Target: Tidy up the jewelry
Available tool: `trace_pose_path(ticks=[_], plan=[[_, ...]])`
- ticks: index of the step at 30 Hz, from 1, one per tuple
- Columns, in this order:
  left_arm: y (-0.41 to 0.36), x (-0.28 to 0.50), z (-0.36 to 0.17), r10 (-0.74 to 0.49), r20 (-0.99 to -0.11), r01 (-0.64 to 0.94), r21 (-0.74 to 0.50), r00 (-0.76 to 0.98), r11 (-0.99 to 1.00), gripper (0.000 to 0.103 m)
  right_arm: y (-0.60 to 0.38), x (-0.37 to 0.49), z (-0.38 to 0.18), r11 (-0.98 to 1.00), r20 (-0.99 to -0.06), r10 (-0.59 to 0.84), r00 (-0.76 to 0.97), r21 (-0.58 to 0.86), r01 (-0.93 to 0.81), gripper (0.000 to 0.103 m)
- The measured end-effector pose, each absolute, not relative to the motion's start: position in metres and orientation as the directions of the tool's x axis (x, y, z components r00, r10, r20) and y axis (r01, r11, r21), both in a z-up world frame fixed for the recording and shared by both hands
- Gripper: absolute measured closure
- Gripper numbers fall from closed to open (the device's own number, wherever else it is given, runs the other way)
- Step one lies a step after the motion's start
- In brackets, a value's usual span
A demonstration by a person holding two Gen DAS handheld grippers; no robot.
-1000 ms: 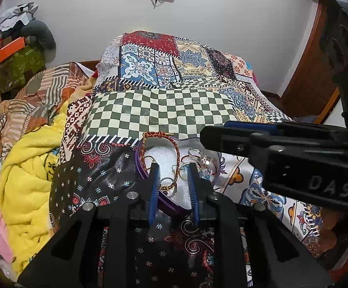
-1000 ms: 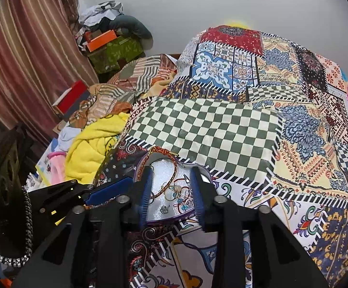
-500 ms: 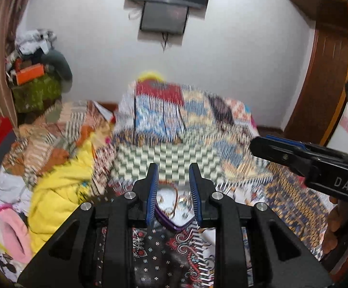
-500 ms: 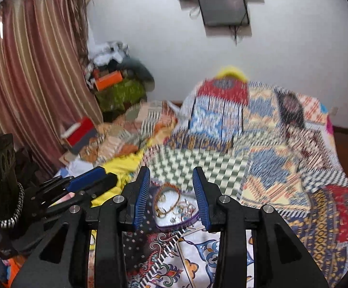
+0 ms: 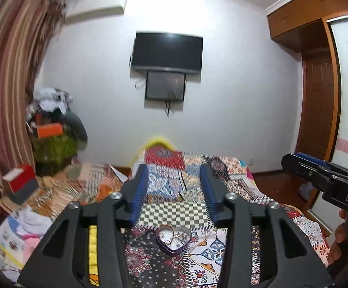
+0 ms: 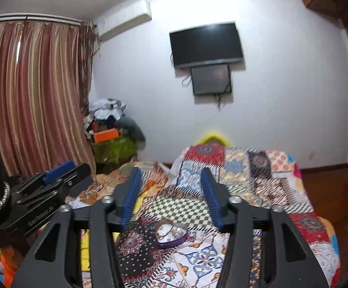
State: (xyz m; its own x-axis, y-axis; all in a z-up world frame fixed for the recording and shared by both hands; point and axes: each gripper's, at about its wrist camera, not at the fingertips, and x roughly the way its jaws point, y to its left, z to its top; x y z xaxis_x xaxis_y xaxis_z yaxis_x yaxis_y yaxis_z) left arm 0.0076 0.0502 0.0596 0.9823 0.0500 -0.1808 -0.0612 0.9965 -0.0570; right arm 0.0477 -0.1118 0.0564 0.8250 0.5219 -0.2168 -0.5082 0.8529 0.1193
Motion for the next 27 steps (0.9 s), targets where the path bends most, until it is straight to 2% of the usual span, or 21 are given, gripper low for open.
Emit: trace_pose_path(ticks=[2,6,8,13,27], plan=[[0.044,-0.006,0.064,0.075,-0.148,-0.081,-0.038,0.986,0.996,0.039,-0.112,0.037,0.058,0.867,-0.19,0.499,0.846,0.097,-0.489,0.035],[0.039,-0.023,0.066,0.1,-0.108,-0.104,-0.034,0.989,0.994,0.014,-0.115,0.032,0.058,0.879,-0.165,0.477,0.863,0.086,-0.469,0.02],[0.038,-0.029,0.067,0.117,-0.095,-0.12,-0.027,0.989,0.992,0.01,-0.114,0.03,0.057,0.885,-0.153,0.465,0.872,0.082,-0.458,0.014],[0.035,-0.035,0.064,0.134,-0.095,-0.136,-0.018,0.986,0.991,0.005,-0.116,0.025,0.055,0.899,-0.147,0.438,0.887,0.079,-0.431,0.001],[0.034,-0.031,0.054,0.137,-0.123,-0.142,-0.03,0.983,0.989,0.001,-0.123,0.019,0.05,0.901,-0.161,0.434,0.886,0.084,-0.426,0.001]])
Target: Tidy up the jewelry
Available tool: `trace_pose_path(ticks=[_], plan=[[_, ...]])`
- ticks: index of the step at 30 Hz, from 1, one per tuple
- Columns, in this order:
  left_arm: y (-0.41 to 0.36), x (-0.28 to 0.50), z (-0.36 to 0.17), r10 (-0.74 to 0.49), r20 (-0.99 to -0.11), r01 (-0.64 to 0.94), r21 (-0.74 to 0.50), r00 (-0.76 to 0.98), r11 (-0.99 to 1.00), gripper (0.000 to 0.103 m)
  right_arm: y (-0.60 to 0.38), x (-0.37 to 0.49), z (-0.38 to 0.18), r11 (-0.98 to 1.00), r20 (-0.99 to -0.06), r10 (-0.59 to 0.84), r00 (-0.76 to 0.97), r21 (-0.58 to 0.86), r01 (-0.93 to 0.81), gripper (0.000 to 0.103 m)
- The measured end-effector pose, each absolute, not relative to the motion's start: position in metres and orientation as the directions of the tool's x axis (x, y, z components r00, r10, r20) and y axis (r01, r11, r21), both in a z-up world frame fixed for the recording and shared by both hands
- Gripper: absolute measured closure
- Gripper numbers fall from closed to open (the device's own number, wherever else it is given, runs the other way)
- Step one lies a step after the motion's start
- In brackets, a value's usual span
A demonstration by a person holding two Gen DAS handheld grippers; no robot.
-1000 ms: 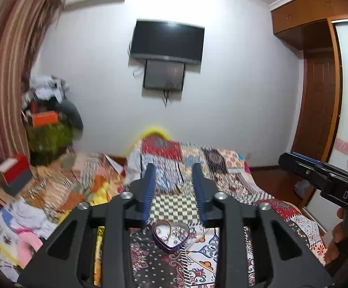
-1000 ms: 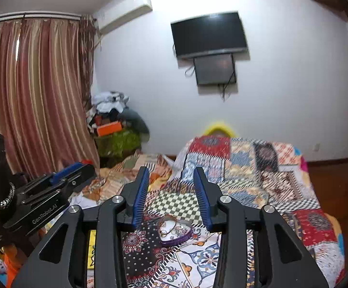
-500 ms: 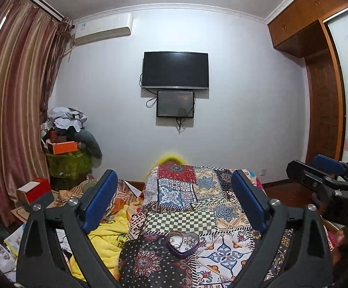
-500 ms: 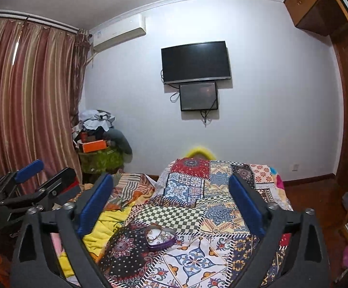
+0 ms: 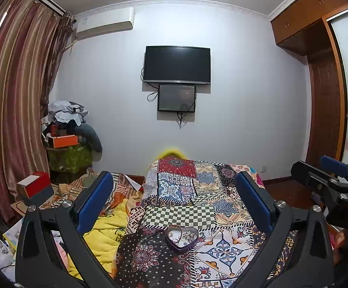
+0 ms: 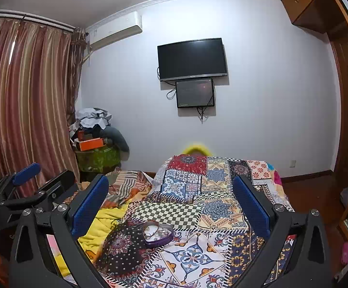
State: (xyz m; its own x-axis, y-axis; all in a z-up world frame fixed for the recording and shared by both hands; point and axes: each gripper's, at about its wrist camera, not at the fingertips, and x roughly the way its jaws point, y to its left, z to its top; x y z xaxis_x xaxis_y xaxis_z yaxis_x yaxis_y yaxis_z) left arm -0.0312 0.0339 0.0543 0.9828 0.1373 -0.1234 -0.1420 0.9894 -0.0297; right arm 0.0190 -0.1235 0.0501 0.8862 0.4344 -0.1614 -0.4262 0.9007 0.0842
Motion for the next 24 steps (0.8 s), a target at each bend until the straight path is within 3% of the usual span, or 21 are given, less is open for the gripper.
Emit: trace_pose_path(ticks=[24], plan=[[0.0364,-0.0209,0.048,0.123,-0.159,-0.131,-0.041,0.98,0.991,0.001,-0.1221,0.0223,0.049,0.902,-0.197,0.432,0.88,0.086,-0.424,0.001]])
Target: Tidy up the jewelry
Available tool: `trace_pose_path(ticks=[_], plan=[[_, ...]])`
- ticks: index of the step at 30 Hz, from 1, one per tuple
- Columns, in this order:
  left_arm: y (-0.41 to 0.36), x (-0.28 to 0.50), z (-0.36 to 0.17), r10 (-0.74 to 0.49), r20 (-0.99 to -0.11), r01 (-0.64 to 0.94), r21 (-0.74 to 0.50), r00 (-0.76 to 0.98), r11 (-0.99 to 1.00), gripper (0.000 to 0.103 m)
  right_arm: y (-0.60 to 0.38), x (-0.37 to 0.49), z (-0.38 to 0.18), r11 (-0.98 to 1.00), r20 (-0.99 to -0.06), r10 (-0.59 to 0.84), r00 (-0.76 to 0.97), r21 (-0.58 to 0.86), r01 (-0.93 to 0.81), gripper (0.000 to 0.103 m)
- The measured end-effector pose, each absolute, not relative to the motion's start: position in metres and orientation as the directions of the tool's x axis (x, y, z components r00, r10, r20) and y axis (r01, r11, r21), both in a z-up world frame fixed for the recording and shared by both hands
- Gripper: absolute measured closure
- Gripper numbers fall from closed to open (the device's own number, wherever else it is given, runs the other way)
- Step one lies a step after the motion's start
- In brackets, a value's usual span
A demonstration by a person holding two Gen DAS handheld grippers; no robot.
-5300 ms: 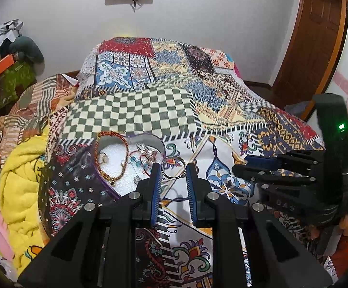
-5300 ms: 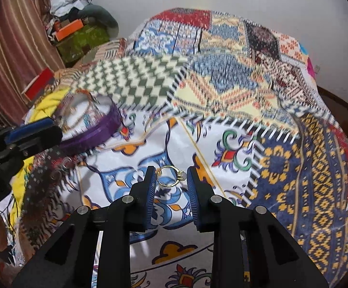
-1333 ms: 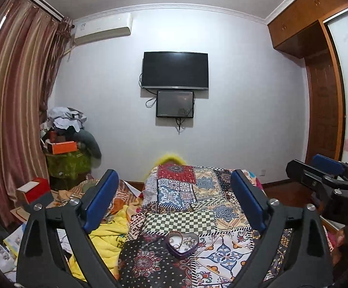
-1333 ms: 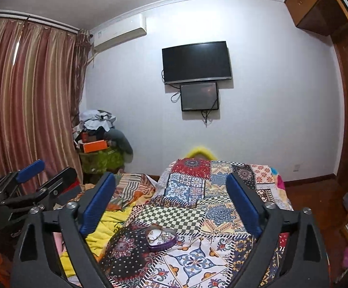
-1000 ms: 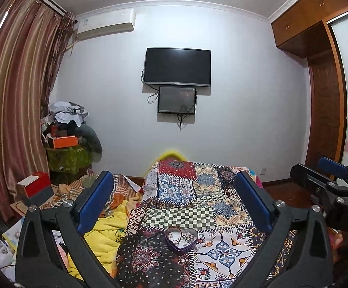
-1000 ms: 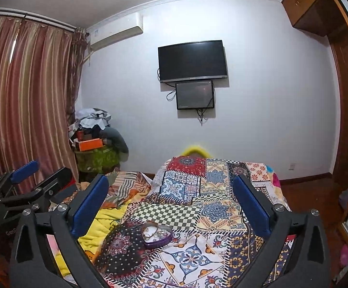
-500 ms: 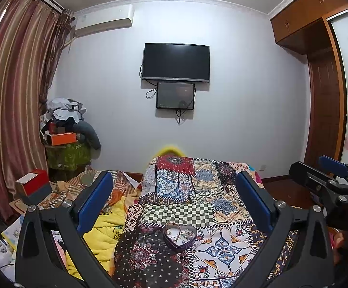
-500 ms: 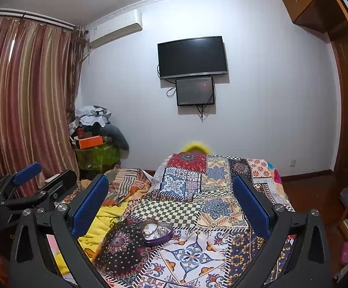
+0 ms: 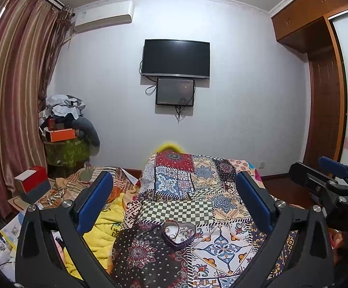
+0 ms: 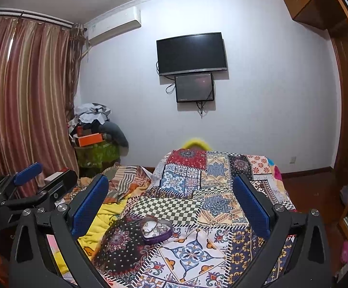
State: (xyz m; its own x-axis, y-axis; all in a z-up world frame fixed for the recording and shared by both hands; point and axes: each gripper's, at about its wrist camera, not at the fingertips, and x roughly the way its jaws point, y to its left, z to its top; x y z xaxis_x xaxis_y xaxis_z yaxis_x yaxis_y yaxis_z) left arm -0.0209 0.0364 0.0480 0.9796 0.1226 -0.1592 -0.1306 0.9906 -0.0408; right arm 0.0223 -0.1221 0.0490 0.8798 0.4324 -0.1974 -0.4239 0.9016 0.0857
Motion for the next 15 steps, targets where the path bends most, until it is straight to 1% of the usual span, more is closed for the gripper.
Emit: trace_pose_path(ticks=[15], plan=[[0.038,-0.0195,0.0476,0.105,-0.169,-0.115,-0.051,0.98,0.992,0.001,-0.1237,0.0237,0.0486,0.906,-0.209,0.423,0.882,0.081,-0.416,0.001]])
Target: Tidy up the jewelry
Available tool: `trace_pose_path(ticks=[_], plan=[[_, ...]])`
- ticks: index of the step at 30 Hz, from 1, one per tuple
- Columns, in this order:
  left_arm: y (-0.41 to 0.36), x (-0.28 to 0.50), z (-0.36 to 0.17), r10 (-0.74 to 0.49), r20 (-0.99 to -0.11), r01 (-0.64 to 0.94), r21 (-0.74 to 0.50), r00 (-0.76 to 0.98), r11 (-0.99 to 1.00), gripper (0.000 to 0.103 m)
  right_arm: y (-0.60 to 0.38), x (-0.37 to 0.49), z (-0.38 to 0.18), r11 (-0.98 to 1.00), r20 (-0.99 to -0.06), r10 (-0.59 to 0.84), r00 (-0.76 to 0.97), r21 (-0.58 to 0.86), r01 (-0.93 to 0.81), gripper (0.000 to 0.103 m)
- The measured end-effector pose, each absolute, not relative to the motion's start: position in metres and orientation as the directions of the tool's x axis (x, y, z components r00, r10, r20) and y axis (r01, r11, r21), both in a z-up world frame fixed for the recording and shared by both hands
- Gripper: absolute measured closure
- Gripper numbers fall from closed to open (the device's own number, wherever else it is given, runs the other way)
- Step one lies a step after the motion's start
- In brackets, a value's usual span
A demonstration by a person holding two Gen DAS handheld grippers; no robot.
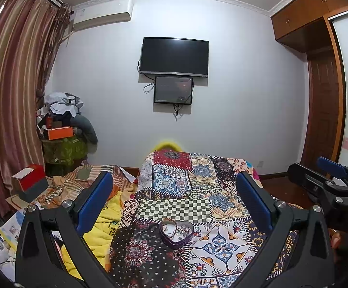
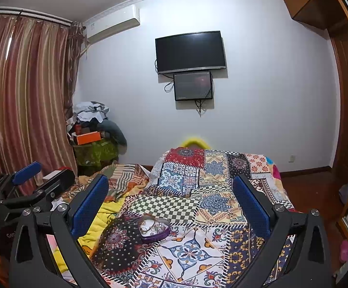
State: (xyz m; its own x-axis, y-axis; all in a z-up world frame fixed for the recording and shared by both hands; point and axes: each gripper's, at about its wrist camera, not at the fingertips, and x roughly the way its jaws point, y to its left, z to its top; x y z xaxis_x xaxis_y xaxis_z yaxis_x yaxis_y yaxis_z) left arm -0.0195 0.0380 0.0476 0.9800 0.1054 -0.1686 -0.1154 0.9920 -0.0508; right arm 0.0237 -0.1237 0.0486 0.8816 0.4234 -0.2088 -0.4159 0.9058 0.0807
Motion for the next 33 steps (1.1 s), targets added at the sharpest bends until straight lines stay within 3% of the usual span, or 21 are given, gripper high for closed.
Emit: trace_pose_path(ticks=[33], plan=[[0.0337,-0.0151,0.0419,0.091,-0.184,-0.101,-0.043,0.979,0.994,0.001,-0.1278,0.0299,0.0443,0.909,-0.223,0.416,0.882,0.082,-0.408,0.001]])
